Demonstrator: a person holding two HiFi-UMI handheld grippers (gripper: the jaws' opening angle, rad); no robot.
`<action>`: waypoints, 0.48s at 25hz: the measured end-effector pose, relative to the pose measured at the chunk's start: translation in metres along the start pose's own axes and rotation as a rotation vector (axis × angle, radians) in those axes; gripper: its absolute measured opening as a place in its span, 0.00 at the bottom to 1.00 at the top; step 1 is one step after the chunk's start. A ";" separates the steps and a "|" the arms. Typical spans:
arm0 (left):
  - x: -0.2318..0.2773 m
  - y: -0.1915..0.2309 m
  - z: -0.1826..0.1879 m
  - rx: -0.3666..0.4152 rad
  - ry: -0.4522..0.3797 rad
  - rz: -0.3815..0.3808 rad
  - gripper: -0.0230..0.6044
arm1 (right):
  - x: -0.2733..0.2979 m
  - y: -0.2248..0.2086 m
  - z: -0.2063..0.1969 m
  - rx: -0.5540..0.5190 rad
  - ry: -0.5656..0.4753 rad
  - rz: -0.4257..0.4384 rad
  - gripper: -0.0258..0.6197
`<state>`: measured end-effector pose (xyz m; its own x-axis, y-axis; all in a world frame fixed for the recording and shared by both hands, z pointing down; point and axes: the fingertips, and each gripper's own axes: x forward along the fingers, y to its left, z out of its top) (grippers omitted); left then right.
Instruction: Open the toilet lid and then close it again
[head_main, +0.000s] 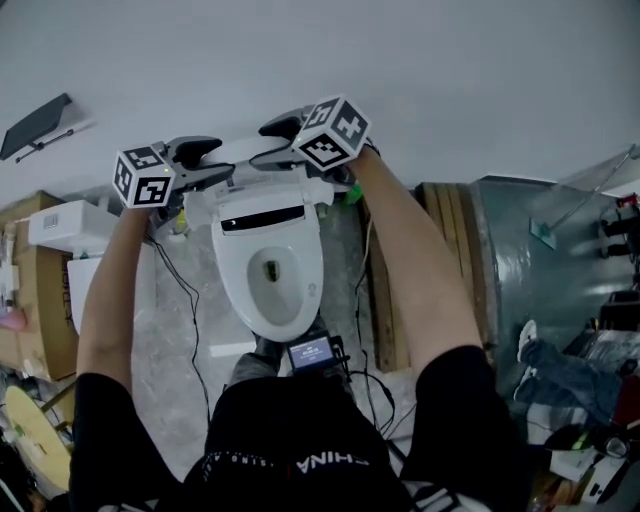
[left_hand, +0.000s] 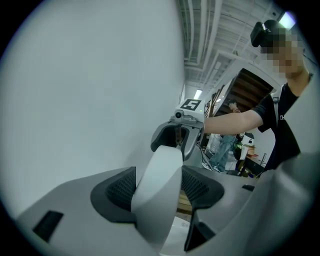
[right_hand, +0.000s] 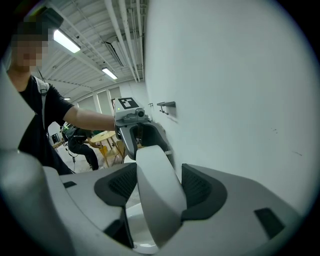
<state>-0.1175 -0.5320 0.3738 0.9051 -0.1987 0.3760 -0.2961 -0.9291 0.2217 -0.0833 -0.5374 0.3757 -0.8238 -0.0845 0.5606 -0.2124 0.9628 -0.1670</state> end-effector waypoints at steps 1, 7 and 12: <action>0.000 0.007 0.003 -0.009 -0.006 0.004 0.48 | 0.001 -0.007 0.003 0.001 -0.008 -0.001 0.46; 0.002 0.051 0.017 -0.064 -0.047 0.029 0.48 | 0.007 -0.050 0.019 0.021 -0.038 0.001 0.46; 0.005 0.090 0.028 -0.095 -0.085 0.065 0.48 | 0.013 -0.090 0.032 0.032 -0.071 -0.022 0.46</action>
<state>-0.1310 -0.6257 0.3704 0.9044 -0.2867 0.3161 -0.3788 -0.8804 0.2854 -0.0918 -0.6332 0.3721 -0.8539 -0.1246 0.5053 -0.2467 0.9518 -0.1822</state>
